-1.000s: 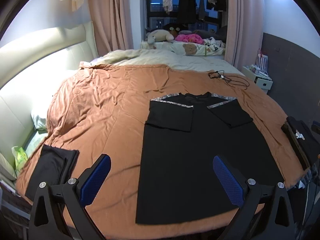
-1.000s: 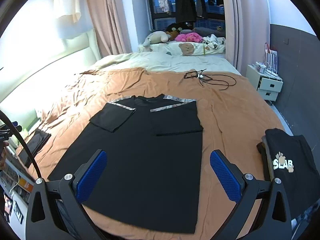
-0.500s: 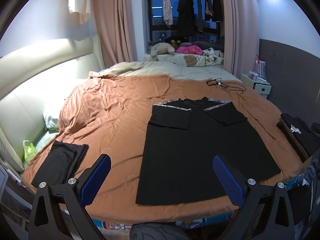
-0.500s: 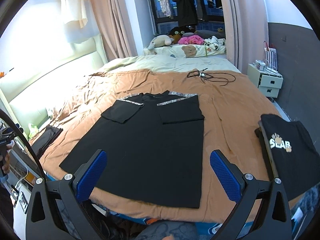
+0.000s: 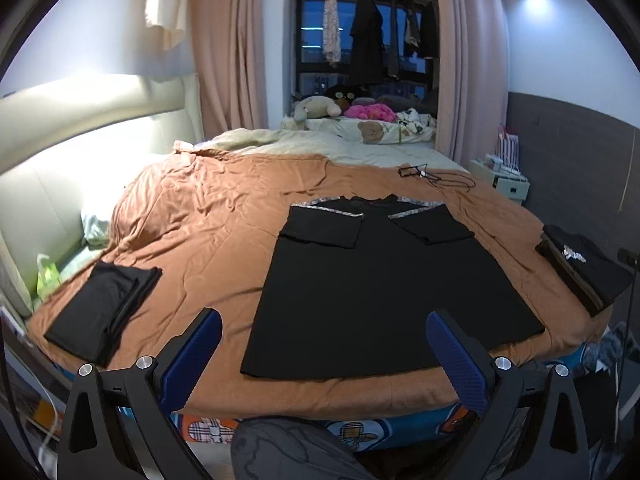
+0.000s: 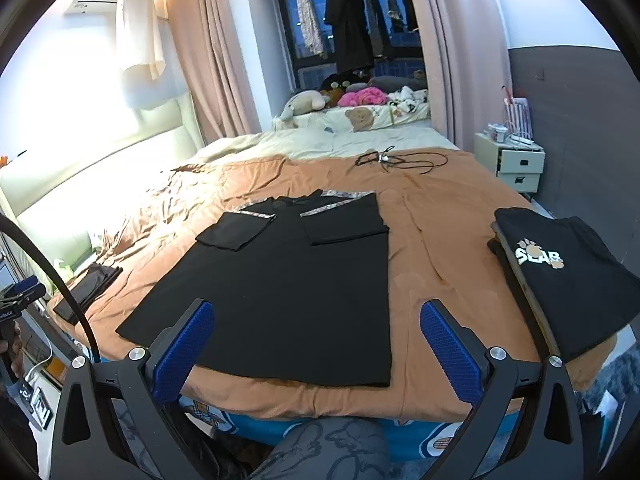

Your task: Fold small clothes

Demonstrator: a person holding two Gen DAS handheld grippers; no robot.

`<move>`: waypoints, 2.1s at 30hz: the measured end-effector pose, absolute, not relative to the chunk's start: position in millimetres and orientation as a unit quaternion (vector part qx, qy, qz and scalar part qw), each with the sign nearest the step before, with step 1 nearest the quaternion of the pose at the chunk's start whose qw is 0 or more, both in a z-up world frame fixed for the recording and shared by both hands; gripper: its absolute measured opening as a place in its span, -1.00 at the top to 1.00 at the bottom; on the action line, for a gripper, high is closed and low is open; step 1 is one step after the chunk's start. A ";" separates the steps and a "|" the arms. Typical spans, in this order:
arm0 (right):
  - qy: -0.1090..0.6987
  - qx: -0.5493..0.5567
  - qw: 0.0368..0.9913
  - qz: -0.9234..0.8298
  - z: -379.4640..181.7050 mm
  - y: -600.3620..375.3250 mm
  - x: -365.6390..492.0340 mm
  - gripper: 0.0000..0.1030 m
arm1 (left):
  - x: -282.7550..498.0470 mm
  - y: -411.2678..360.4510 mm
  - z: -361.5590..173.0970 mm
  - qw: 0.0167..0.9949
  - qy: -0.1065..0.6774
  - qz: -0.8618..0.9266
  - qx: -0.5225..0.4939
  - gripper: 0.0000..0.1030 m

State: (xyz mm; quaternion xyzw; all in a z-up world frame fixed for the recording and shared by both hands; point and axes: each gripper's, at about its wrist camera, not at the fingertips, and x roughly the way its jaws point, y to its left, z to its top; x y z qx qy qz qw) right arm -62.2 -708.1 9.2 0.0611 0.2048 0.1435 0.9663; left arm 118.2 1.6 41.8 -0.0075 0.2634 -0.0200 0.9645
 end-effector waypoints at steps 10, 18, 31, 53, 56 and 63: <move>0.192 0.069 0.972 0.114 -39.9 -695.6 -82.9 -1.00 | 118.7 16.1 3.5 0.964 0.264 0.003 -0.029 -0.99; 0.221 0.111 0.964 0.101 -71.9 -697.8 -66.6 -1.00 | 139.2 41.2 -36.2 0.947 0.311 0.017 -0.080 -0.99; 0.302 0.125 0.939 0.105 -88.3 -691.1 -9.6 -1.00 | 176.6 63.9 -75.1 0.932 0.349 0.007 -0.096 -0.99; 0.385 0.181 0.901 0.083 -107.0 -711.9 79.7 -0.40 | 225.7 157.4 -132.1 0.879 0.403 0.047 -0.250 -0.23; 0.389 0.205 0.895 0.079 -109.7 -720.6 84.6 -0.40 | 234.3 154.2 -138.1 0.868 0.414 0.025 -0.273 -0.23; 0.389 0.238 0.886 0.086 -116.5 -732.5 83.5 -0.40 | 250.4 146.8 -155.9 0.842 0.442 0.003 -0.308 -0.06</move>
